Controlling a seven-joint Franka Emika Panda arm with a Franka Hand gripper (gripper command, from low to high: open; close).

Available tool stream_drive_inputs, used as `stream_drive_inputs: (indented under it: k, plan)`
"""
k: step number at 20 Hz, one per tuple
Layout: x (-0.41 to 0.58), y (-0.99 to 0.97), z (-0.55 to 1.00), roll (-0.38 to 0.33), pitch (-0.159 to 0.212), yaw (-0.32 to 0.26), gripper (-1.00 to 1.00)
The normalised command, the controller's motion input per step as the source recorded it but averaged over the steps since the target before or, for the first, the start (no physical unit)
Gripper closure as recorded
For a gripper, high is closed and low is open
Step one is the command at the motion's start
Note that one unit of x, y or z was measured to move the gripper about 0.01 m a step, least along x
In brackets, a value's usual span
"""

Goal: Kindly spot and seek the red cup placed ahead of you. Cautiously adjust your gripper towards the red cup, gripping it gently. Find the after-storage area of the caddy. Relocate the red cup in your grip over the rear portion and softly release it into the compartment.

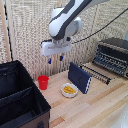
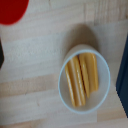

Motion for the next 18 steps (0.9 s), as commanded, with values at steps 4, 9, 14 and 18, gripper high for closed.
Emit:
stream_drive_inputs:
  k: [4,9,14,18]
  plan:
    - [0.522,0.20,-0.25,-0.060,0.171,0.051,-1.00]
    - [0.215,0.13,-0.27,-0.060,0.184,0.046,-1.00]
    - [0.001,0.09,-0.27,-0.036,0.111,0.003,-1.00]
    - [0.087,0.05,-0.31,-0.021,0.020,0.007,-1.00]
